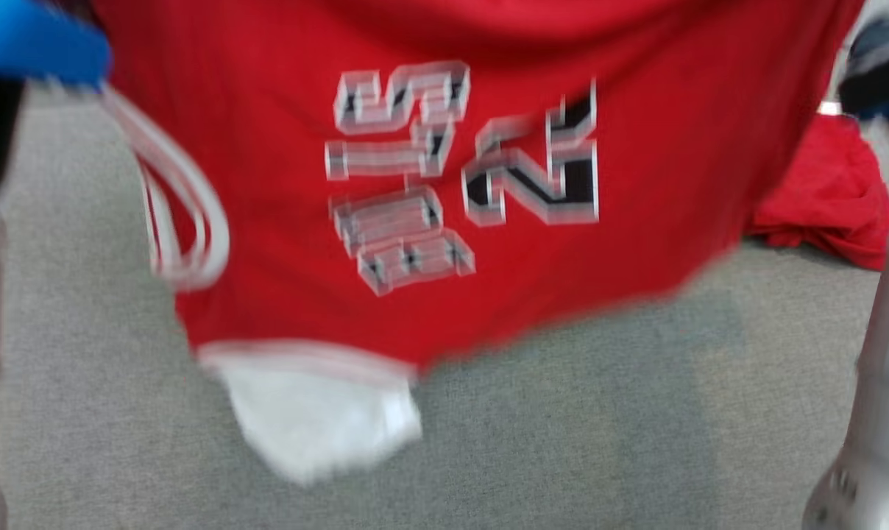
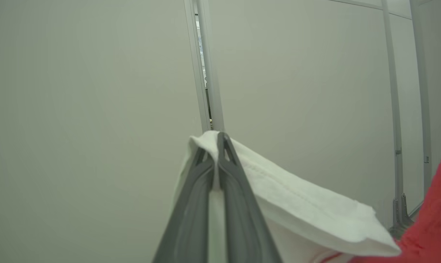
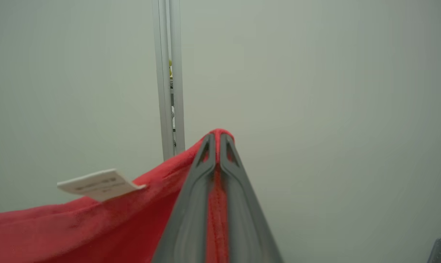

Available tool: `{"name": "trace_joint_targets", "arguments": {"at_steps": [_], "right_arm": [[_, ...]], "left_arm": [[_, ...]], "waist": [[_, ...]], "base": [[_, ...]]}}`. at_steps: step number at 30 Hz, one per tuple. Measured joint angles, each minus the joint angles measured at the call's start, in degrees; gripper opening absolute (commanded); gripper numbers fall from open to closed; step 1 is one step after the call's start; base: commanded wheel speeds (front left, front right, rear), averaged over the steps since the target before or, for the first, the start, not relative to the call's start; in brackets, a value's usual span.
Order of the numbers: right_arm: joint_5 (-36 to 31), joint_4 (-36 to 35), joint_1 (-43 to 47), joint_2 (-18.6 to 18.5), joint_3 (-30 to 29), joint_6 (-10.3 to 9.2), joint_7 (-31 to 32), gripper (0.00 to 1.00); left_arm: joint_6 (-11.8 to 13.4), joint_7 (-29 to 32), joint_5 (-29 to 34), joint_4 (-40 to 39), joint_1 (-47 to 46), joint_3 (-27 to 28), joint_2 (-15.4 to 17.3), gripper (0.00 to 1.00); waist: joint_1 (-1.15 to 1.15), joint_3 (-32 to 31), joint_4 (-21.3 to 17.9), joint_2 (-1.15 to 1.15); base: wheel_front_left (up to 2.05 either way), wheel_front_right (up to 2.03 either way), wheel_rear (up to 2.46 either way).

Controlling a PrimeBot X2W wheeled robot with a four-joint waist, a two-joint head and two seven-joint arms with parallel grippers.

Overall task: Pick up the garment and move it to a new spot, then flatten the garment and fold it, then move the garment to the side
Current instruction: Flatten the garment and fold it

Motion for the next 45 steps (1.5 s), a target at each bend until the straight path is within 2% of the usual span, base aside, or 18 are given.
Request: {"name": "trace_joint_targets", "arguments": {"at_steps": [5, 9, 14, 18, 24, 31, 38, 45], "right_arm": [[-7.4, 13.1, -16.8, -0.5, -3.1, 0.00, -5.2, 0.00], [-11.3, 21.9, -26.2, -0.3, -6.5, 0.00, -7.7, 0.00], [-16.9, 29.9, -31.3, -0.1, -8.0, 0.00, -10.9, 0.00], [-17.7, 36.6, -31.4, -0.1, -7.9, 0.00, -14.9, 0.00], [-16.1, 46.8, -27.2, 0.0, -5.1, 0.00, -22.7, 0.00], [-11.6, 52.9, -23.1, 0.1, -3.3, 0.00, -29.7, 0.00], [-6.4, 51.0, -15.8, 0.1, 0.6, 0.01, -32.6, 0.00], [-0.7, 42.4, -2.6, 0.1, 3.8, 0.00, -32.7, 0.00]], "left_arm": [[0.2, -3.8, 3.8, 13.1, -15.2, -0.4, -1.6, 0.00], [-0.1, -7.2, 7.3, 21.8, -24.0, -3.3, -3.8, 0.00], [0.0, -12.5, 9.6, 30.2, -30.6, -4.6, -5.7, 0.00], [-0.5, -16.7, 9.2, 35.0, -30.5, -5.5, -8.0, 0.00], [-2.1, -22.8, 6.7, 37.6, -24.4, -6.8, -9.9, 0.00], [-2.8, -26.7, 2.3, 34.8, -12.6, -5.3, -9.1, 0.00], [-2.5, -28.6, -1.8, 25.0, 1.1, -2.4, -7.4, 0.00], [0.1, -29.5, -3.5, 12.7, 19.3, -0.9, -6.6, 0.00]], "waist": [[0.00, 3.7, 0.5, 0.00], [0.00, 6.3, 1.7, 0.00], [0.00, 10.8, 2.7, 0.00], [0.00, 15.1, 3.4, 0.00], [0.00, 20.2, 5.4, 0.00], [0.00, 21.4, 6.4, 0.00], [-0.01, 18.5, 5.7, 0.00], [-0.03, 11.1, 6.1, 0.00]], "base": [[0.00, 0.00, 0.00], [0.00, 0.00, 0.00], [0.00, 0.00, 0.00], [0.00, 0.00, 0.00], [0.00, 0.00, 0.00], [0.00, 0.00, 0.00], [0.00, 0.00, 0.00], [0.00, 0.00, 0.00]]}}
